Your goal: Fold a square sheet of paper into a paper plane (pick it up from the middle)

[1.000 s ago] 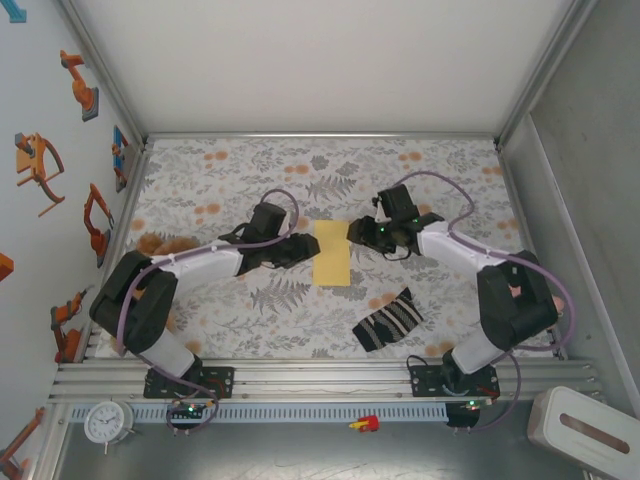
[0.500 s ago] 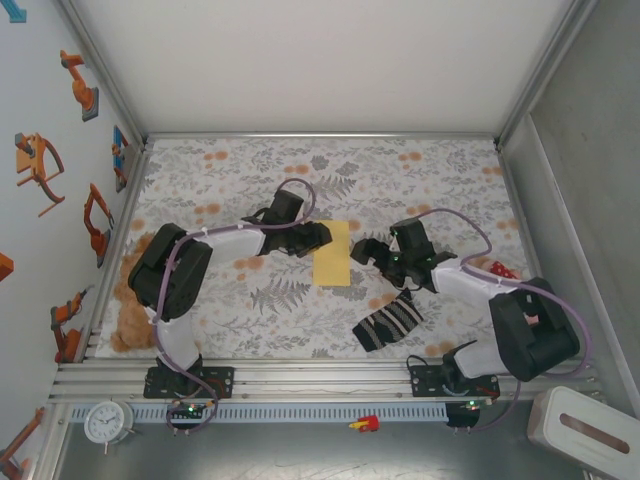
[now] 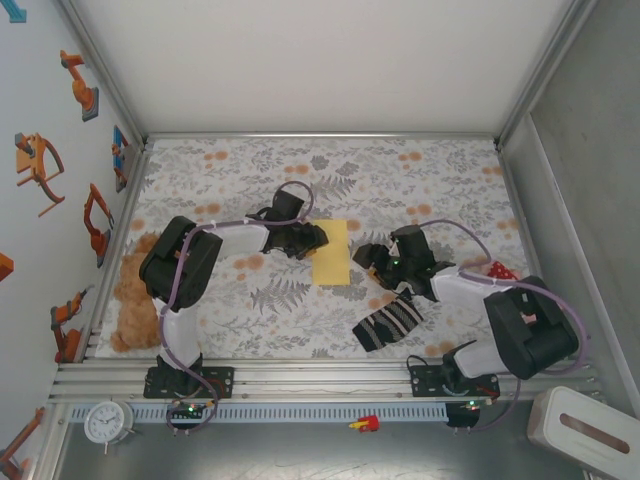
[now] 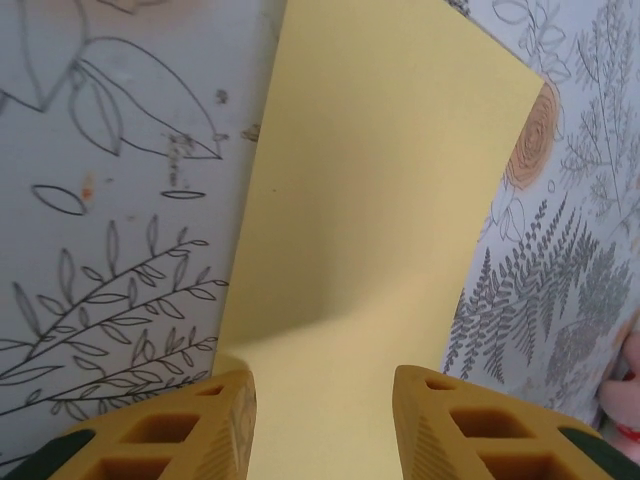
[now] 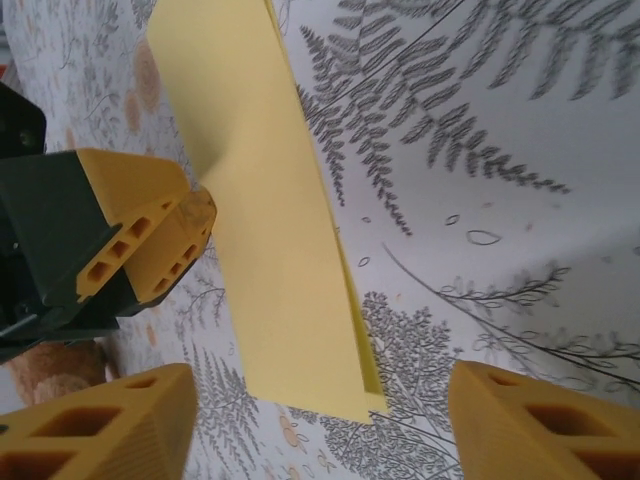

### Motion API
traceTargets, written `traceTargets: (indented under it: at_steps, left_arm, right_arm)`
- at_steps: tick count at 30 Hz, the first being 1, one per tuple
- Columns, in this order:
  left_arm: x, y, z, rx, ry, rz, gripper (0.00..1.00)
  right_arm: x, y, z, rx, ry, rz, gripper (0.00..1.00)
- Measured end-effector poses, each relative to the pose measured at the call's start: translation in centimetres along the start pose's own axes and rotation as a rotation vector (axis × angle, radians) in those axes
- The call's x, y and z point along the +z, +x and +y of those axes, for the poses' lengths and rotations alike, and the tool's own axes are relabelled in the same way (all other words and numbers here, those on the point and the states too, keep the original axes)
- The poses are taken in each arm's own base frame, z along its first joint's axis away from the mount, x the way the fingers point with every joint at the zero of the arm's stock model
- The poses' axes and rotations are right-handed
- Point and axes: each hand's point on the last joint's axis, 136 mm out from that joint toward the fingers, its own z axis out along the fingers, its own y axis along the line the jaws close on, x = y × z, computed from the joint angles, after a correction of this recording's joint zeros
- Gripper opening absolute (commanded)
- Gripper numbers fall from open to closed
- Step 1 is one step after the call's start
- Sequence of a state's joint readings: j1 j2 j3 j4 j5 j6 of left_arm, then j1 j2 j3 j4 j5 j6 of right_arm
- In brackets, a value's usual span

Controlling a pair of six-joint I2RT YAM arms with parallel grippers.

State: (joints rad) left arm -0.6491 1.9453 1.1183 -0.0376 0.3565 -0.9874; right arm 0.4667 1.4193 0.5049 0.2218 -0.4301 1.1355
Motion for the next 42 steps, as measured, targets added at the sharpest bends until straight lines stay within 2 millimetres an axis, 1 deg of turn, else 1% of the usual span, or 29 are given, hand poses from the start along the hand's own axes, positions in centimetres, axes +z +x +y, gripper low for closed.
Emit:
traceTargets:
  at_steps: [4, 6, 10, 12, 19, 22, 26, 31, 37, 42]
  left_arm:
    - [0.0, -0.1, 0.1, -0.048, -0.003, -0.003, 0.4]
    - [0.0, -0.1, 0.1, -0.06, -0.005, -0.004, 0.4]
    - [0.0, -0.1, 0.1, -0.075, -0.005, -0.005, 0.39]
    - [0.0, -0.1, 0.2, -0.078, -0.005, -0.005, 0.39]
    - [0.1, -0.1, 0.2, -0.081, -0.007, -0.003, 0.38]
    - [0.1, -0.1, 0.2, -0.082, -0.007, -0.003, 0.38]
    - [0.1, -0.1, 0.2, -0.082, -0.007, -0.003, 0.38]
    - [0.1, -0.1, 0.3, -0.082, -0.007, -0.002, 0.38]
    - [0.1, -0.1, 0.3, -0.082, -0.007, 0.0, 0.37]
    - [0.1, -0.1, 0.3, -0.082, -0.007, 0.001, 0.37]
  right_arm:
    - [1.1, 1.2, -0.2, 0.041, 0.003, 0.045, 0.5]
    - [1.5, 1.8, -0.3, 0.056, 0.007, 0.066, 0.49]
    - [1.8, 2.4, -0.2, 0.065, 0.008, 0.082, 0.42]
    - [1.9, 2.5, -0.3, 0.067, 0.009, 0.085, 0.4]
    - [2.3, 2.8, -1.0, 0.069, 0.032, 0.1, 0.39]
    - [2.5, 2.9, -1.3, 0.061, 0.038, 0.107, 0.34]
    - [2.8, 3.4, -1.2, 0.051, 0.028, 0.133, 0.28]
    - [3.2, 3.3, -0.8, 0.04, 0.002, 0.135, 0.24]
    - [3.3, 3.0, -0.5, 0.031, -0.015, 0.123, 0.21]
    - [3.4, 2.8, -0.6, 0.028, -0.009, 0.109, 0.18]
